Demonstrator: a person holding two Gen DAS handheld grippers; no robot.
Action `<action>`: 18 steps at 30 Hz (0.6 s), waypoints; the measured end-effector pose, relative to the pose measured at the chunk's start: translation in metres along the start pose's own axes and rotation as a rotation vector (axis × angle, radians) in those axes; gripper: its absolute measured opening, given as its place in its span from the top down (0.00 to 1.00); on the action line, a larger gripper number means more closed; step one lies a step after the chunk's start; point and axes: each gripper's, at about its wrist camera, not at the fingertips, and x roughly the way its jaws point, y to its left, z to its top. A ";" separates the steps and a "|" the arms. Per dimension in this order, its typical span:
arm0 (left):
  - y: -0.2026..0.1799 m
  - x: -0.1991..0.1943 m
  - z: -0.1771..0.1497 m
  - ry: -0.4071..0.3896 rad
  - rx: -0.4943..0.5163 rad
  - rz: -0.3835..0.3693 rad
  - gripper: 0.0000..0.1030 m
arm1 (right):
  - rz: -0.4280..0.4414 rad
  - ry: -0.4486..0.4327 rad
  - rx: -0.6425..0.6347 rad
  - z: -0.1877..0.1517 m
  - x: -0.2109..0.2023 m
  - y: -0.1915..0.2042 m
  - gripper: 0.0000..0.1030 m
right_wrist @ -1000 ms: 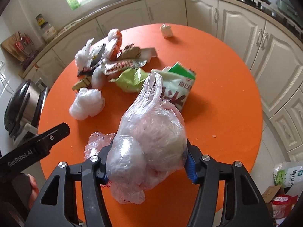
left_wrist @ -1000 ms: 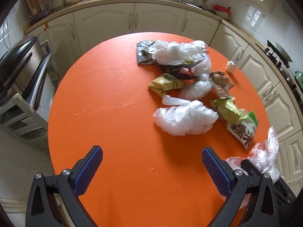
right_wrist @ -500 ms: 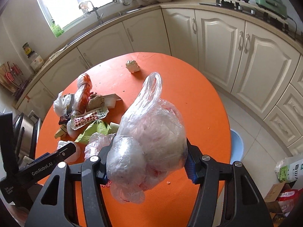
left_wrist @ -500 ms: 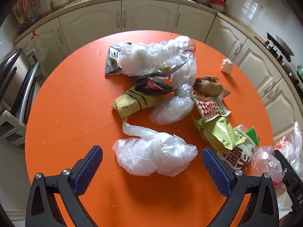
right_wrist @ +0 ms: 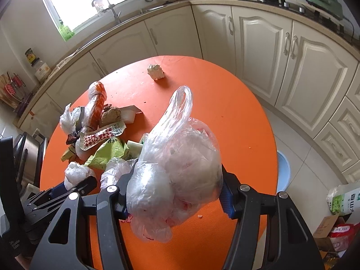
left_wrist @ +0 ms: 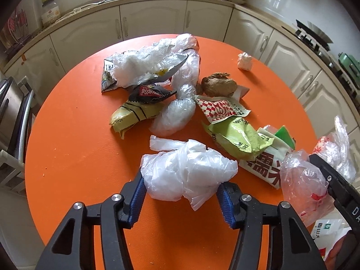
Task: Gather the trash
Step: 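Lift the plastic bag with the right tool while the left tool grasps a crumpled white bag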
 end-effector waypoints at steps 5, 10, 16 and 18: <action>-0.012 -0.025 -0.010 -0.058 0.016 -0.008 0.51 | 0.003 -0.031 0.008 -0.007 -0.019 -0.004 0.41; -0.029 -0.055 -0.031 -0.117 0.051 -0.024 0.53 | 0.010 -0.063 0.020 -0.016 -0.039 -0.012 0.41; -0.066 -0.078 -0.049 -0.181 0.128 -0.042 0.53 | -0.006 -0.116 0.062 -0.025 -0.068 -0.038 0.41; -0.081 -0.081 -0.053 -0.192 0.156 -0.058 0.53 | -0.022 -0.135 0.088 -0.029 -0.077 -0.052 0.41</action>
